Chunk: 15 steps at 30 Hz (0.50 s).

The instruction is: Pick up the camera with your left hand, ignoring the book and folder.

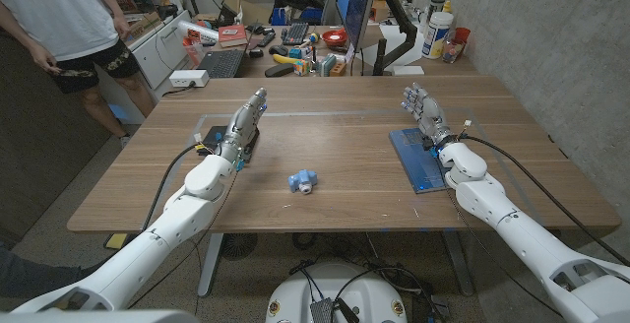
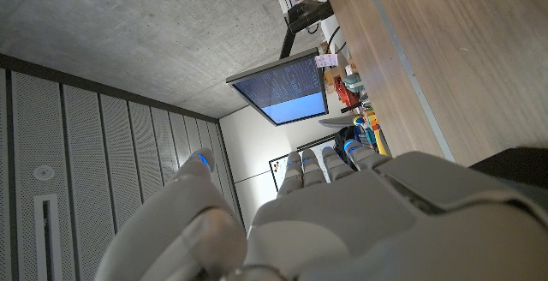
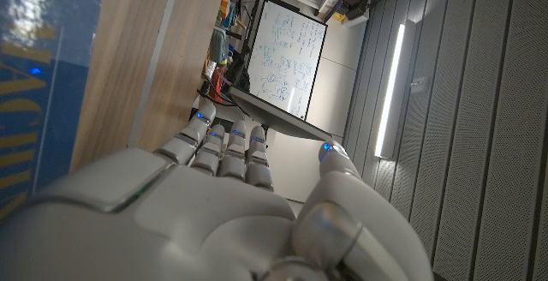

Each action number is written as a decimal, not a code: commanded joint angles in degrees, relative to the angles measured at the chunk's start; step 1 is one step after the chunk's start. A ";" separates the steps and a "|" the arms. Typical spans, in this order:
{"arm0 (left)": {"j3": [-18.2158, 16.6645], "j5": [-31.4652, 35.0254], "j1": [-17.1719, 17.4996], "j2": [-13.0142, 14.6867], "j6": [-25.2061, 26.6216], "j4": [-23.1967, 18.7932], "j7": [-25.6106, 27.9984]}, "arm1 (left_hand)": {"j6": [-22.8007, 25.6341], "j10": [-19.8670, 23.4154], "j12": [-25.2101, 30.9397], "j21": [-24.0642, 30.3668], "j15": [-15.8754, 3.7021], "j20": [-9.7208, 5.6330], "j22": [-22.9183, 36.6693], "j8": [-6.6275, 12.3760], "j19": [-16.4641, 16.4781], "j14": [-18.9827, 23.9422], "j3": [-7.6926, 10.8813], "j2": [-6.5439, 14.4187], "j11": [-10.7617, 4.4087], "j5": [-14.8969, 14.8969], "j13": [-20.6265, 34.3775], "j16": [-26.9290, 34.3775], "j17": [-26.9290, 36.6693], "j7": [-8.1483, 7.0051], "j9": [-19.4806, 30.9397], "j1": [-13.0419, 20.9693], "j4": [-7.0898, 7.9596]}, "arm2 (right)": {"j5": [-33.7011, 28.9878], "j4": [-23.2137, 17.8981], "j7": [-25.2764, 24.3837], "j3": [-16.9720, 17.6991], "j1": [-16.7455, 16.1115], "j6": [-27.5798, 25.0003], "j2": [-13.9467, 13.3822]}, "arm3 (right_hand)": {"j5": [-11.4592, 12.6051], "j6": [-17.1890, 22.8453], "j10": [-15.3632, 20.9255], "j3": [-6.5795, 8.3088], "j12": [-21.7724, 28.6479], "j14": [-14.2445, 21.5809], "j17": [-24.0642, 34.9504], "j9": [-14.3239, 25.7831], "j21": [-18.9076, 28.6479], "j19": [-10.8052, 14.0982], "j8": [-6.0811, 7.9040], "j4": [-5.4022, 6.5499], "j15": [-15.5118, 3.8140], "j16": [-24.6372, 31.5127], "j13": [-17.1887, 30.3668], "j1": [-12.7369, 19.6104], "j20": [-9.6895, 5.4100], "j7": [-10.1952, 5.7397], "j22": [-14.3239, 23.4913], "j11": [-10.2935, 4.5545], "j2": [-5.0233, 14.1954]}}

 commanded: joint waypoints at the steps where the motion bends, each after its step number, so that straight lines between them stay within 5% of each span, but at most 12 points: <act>1: -0.46 0.94 2.45 0.90 -1.66 -2.01 0.42 | 0.59 0.31 0.49 0.19 0.12 -3.02 0.10 0.37 -0.35 0.25 0.01 -0.02 -0.15 0.20 0.09 0.42 0.28 0.10 0.11 0.62 -0.39 | -0.43 -0.16 -0.31 -0.20 0.19 0.23 0.06 | 0.31 0.49 0.63 0.09 0.02 0.48 0.32 0.24 -0.23 0.47 0.13 -0.32 -0.25 0.24 0.31 0.27 -1.30 0.11 0.22 -0.17 0.21; 15: -1.09 3.03 5.05 2.24 -3.25 -4.68 1.32 | 1.00 0.75 0.60 0.23 0.07 -2.83 0.10 0.48 -0.21 0.76 -0.03 0.11 -0.26 0.26 0.10 0.53 0.27 -0.14 0.12 0.91 -0.54 | -0.76 -0.55 -0.69 -0.24 0.22 0.37 0.06 | 0.31 0.64 0.74 0.04 -0.03 0.62 0.32 0.24 -0.50 0.62 0.12 -0.36 -0.33 0.24 0.31 0.24 -1.29 0.00 0.23 -0.06 0.23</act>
